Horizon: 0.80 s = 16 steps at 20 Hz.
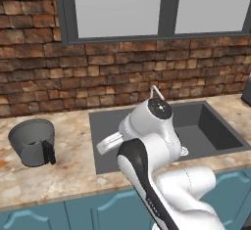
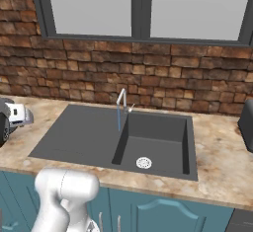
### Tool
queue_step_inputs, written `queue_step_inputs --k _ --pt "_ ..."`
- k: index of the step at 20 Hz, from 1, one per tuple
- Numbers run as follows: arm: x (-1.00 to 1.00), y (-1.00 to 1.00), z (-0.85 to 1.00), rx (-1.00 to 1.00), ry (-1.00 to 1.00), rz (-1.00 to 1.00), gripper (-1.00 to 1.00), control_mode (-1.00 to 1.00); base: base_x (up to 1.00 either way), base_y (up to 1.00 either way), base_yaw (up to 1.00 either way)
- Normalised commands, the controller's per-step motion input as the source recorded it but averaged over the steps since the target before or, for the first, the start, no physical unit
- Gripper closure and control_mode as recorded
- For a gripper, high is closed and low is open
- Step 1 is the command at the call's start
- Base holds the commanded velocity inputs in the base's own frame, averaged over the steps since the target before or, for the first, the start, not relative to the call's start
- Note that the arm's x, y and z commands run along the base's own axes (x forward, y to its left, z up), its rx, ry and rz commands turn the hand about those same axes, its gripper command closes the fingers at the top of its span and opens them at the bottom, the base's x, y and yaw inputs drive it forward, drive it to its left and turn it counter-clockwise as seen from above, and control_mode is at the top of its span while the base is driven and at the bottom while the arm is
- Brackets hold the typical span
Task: Turn on the sink faucet and place the jug under the water for a few seconds to fill it up.
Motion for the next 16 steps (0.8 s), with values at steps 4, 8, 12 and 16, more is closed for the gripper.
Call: queue_step_inputs --k 4,8,12,16 --pt "0.05 1.0 -0.43 0.0 0.11 0.0 -1.0 -1.0 0.0 0.0 0.0" --pt "0.24 0.97 -0.25 0.0 0.01 0.0 -1.0 -1.0 0.0 0.0 0.0" --pt "0.36 0.72 -0.22 0.0 0.0 0.0 -1.0 -1.0 0.0 0.0 0.0" --pt "0.09 0.23 -0.03 -0.02 0.01 0.0 -1.0 -1.0 0.0 0.0 0.0"
